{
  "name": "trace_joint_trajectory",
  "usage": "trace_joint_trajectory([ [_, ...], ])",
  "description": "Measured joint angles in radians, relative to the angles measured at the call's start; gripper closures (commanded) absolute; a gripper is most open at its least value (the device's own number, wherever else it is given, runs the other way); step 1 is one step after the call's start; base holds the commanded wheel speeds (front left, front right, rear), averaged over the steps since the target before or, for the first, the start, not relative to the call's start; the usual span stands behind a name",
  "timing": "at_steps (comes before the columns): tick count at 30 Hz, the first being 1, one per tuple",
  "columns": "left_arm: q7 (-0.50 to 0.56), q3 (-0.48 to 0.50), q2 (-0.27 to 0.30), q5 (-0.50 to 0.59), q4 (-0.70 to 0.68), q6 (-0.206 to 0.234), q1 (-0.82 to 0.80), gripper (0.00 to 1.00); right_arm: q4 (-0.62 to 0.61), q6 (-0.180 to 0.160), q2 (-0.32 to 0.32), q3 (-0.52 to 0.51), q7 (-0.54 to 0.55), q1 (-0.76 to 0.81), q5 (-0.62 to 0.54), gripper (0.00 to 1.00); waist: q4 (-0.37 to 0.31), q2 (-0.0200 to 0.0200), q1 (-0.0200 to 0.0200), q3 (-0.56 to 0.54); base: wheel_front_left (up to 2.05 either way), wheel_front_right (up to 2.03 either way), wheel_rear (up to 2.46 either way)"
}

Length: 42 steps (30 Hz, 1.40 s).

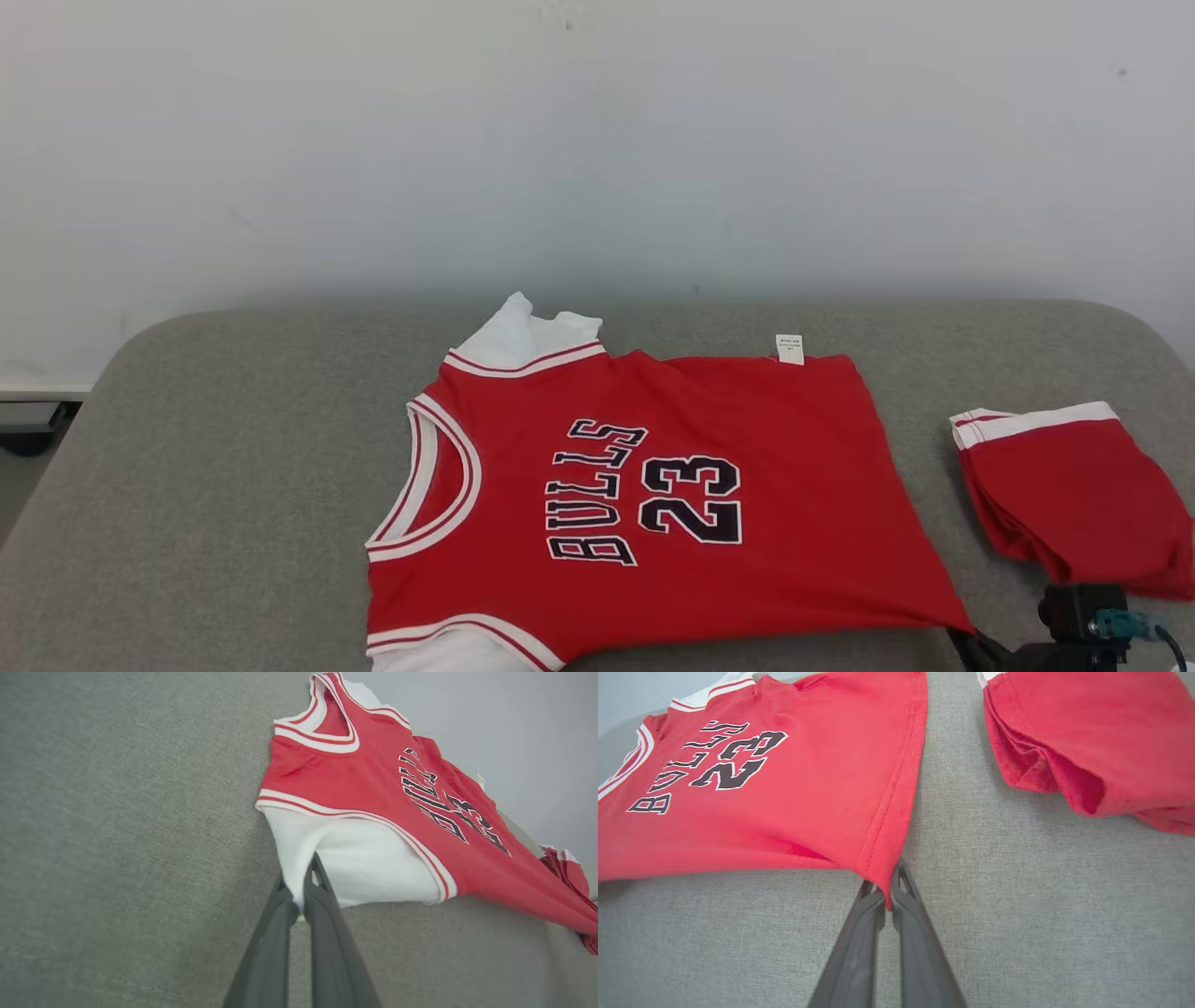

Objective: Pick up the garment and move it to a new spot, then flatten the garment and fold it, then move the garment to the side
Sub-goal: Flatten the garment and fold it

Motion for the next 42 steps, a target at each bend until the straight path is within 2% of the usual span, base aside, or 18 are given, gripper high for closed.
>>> trace_joint_trajectory([
  [2, 0.059, -0.014, 0.001, -0.004, -0.022, 0.012, 0.024, 1.00, -0.060, -0.027, -0.015, -0.010, 0.035, 0.074, 0.000, 1.00, 0.003, 0.0000, 0.0000, 0.011, 0.00, 0.00, 0.00],
  [3, 0.064, -0.015, 0.000, -0.004, -0.022, 0.017, 0.032, 0.91, -0.064, -0.033, -0.014, -0.007, 0.044, 0.079, 0.000, 1.00, 0.004, 0.0000, 0.0000, 0.014, 0.00, 0.00, 0.00],
  [4, 0.071, -0.015, 0.000, -0.004, -0.023, 0.020, 0.038, 0.65, -0.070, -0.035, -0.015, -0.006, 0.052, 0.083, 0.000, 0.96, 0.006, 0.0001, 0.0000, 0.017, 0.00, 0.00, 0.00],
  [5, 0.095, -0.022, 0.001, 0.001, -0.023, 0.035, 0.038, 0.00, -0.091, -0.044, -0.011, -0.003, 0.078, 0.093, 0.000, 0.00, 0.009, 0.0001, 0.0000, 0.023, 0.00, 0.00, 0.00],
  [14, 0.128, -0.004, 0.026, 0.028, -0.060, 0.069, 0.037, 0.00, -0.131, -0.061, -0.010, -0.002, 0.120, 0.098, -0.032, 0.00, 0.011, 0.0001, 0.0001, 0.036, 0.00, 0.00, 0.00],
  [21, 0.044, 0.028, 0.081, 0.121, -0.147, 0.079, -0.003, 0.00, -0.183, -0.069, 0.003, -0.068, 0.055, 0.093, -0.060, 0.00, 0.014, 0.0001, 0.0000, 0.027, 0.00, 0.00, 0.00],
  [24, -0.009, 0.032, 0.094, 0.165, -0.190, 0.086, -0.012, 0.00, -0.212, -0.069, 0.026, -0.091, 0.003, 0.088, -0.085, 0.00, 0.013, 0.0001, 0.0001, 0.016, 0.00, 0.00, 0.00],
  [26, -0.052, 0.031, 0.111, 0.219, -0.230, 0.086, -0.018, 0.00, -0.239, -0.070, 0.063, -0.122, -0.065, 0.081, -0.108, 0.00, 0.007, 0.0001, 0.0000, 0.006, 0.00, 0.00, 0.00],
  [27, -0.073, 0.028, 0.111, 0.249, -0.255, 0.087, -0.034, 0.00, -0.254, -0.070, 0.111, -0.152, -0.120, 0.072, -0.114, 0.00, -0.001, 0.0001, 0.0001, -0.003, 0.00, 0.00, 0.00],
  [28, -0.073, 0.028, 0.114, 0.279, -0.258, 0.095, -0.031, 0.00, -0.232, -0.070, 0.194, -0.159, -0.200, 0.046, -0.114, 0.00, -0.040, 0.0001, 0.0000, -0.018, 0.00, 0.00, 0.00],
  [35, -0.051, 0.054, 0.112, 0.288, -0.254, 0.095, -0.024, 0.00, -0.204, -0.070, 0.198, -0.150, -0.224, 0.014, -0.125, 0.00, -0.078, 0.0001, 0.0001, -0.025, 0.00, 0.00, 0.00],
  [42, -0.034, 0.054, 0.104, 0.296, -0.258, 0.095, -0.021, 0.00, -0.186, -0.070, 0.207, -0.165, -0.232, 0.018, -0.124, 0.00, -0.085, 0.0002, 0.0001, -0.023, 0.00, 0.00, 0.00],
])
